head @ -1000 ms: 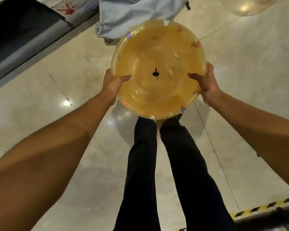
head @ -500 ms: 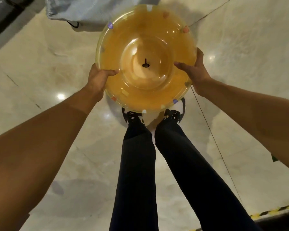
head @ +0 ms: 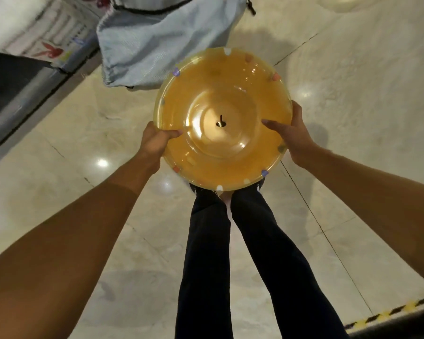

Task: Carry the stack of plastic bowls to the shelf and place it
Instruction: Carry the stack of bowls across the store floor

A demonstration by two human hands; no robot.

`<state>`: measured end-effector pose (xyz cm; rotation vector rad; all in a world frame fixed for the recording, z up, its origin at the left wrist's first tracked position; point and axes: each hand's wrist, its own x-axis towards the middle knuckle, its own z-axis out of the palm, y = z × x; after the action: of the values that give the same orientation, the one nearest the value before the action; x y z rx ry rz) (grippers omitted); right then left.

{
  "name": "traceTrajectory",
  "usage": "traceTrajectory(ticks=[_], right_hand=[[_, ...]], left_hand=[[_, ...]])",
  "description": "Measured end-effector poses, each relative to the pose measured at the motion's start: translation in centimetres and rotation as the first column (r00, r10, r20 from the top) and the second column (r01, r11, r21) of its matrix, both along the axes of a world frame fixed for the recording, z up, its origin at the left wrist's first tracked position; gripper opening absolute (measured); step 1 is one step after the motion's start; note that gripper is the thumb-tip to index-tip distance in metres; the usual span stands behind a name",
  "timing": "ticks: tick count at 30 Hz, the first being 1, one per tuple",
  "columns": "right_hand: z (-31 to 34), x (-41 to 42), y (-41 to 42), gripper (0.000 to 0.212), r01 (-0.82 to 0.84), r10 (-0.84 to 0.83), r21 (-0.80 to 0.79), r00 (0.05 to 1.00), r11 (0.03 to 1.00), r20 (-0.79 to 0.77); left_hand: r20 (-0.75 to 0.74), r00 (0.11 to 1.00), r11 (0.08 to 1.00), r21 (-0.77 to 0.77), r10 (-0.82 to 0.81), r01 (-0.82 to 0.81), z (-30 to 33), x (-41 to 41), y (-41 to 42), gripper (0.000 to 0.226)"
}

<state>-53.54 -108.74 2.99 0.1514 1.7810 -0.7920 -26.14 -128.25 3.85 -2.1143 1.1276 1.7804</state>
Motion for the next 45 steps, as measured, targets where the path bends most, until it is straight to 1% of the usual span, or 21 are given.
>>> traceTrajectory(ticks=[3, 7, 10, 12, 14, 19, 21, 23, 24, 25, 29, 30, 32, 36, 38, 42, 45], right_hand=[[7.8, -2.4, 0.2, 0.099, 0.031, -0.031, -0.001, 0.999, 1.000, -0.033], [19.6, -6.6, 0.2, 0.098, 0.090, -0.095, -0.062, 0.992, 0.994, -0.081], [28.2, -10.4, 0.2, 0.096, 0.139, -0.149, -0.105, 0.984, 0.985, -0.093], [33.6, -12.9, 0.5, 0.094, 0.150, -0.165, -0.132, 0.979, 0.980, -0.117], [38.2, -15.6, 0.8, 0.091, 0.162, -0.192, -0.195, 0.971, 0.967, -0.145], [47.4, -20.6, 2.6, 0.090, 0.172, -0.229, -0.285, 0.957, 0.943, -0.179], [49.6, -22.5, 3.4, 0.090, 0.204, -0.264, -0.290, 0.947, 0.935, -0.184], [50.8, -24.5, 3.8, 0.089, 0.226, -0.287, -0.289, 0.939, 0.930, -0.188], [51.2, -25.5, 4.0, 0.089, 0.235, -0.295, -0.287, 0.937, 0.928, -0.185], [51.5, -26.4, 4.2, 0.088, 0.243, -0.302, -0.283, 0.936, 0.928, -0.184], [51.6, -31.1, 3.7, 0.088, 0.266, -0.321, -0.267, 0.928, 0.926, -0.190], [51.5, -32.3, 3.5, 0.090, 0.268, -0.322, -0.263, 0.928, 0.927, -0.189], [51.0, -35.2, 2.8, 0.092, 0.277, -0.328, -0.250, 0.925, 0.928, -0.193], [49.2, -40.7, 0.8, 0.084, 0.318, -0.356, -0.213, 0.918, 0.924, -0.172], [47.8, -43.5, -0.2, 0.082, 0.313, -0.342, -0.183, 0.925, 0.932, -0.163], [43.3, -49.0, -2.0, 0.080, 0.272, -0.299, -0.162, 0.938, 0.949, -0.175], [38.8, -52.9, -3.5, 0.080, 0.263, -0.286, -0.146, 0.943, 0.954, -0.169]], left_hand=[[-0.042, 0.999, 1.000, -0.026, -0.017, 0.016, 8.5, -3.6, -0.9, 0.061], [-0.082, 0.993, 0.994, -0.080, -0.081, 0.075, 20.4, -9.4, -2.6, 0.058], [-0.100, 0.985, 0.984, -0.127, -0.140, 0.127, 29.1, -14.1, -3.7, 0.049], [-0.114, 0.982, 0.979, -0.154, -0.151, 0.133, 34.8, -17.3, -3.8, 0.044], [-0.118, 0.977, 0.970, -0.187, -0.180, 0.156, 40.0, -20.4, -4.1, 0.039], [-0.224, 0.937, 0.950, -0.220, -0.269, 0.220, 49.1, -26.6, -3.7, 0.033], [-0.253, 0.926, 0.948, -0.228, -0.279, 0.224, 51.5, -29.0, -3.5, 0.037], [-0.264, 0.916, 0.943, -0.224, -0.302, 0.247, 52.7, -31.2, -3.4, 0.059], [-0.266, 0.912, 0.940, -0.224, -0.312, 0.256, 53.1, -32.3, -3.4, 0.067], [-0.259, 0.914, 0.940, -0.226, -0.311, 0.256, 53.1, -33.2, -3.4, 0.068], [-0.280, 0.908, 0.945, -0.184, -0.313, 0.269, 52.6, -38.2, -3.7, 0.044], [-0.279, 0.908, 0.946, -0.180, -0.313, 0.271, 52.3, -39.6, -3.9, 0.042], [-0.283, 0.906, 0.947, -0.160, -0.316, 0.280, 51.3, -42.7, -4.8, 0.047], [-0.285, 0.897, 0.941, -0.125, -0.338, 0.315, 48.8, -49.3, -6.9, 0.045], [-0.270, 0.903, 0.942, -0.115, -0.336, 0.316, 47.1, -52.4, -8.0, 0.047], [-0.214, 0.914, 0.938, -0.100, -0.346, 0.332, 42.8, -57.7, -10.2, 0.050], [-0.168, 0.928, 0.943, -0.082, -0.333, 0.323, 37.9, -61.3, -11.5, 0.053]])
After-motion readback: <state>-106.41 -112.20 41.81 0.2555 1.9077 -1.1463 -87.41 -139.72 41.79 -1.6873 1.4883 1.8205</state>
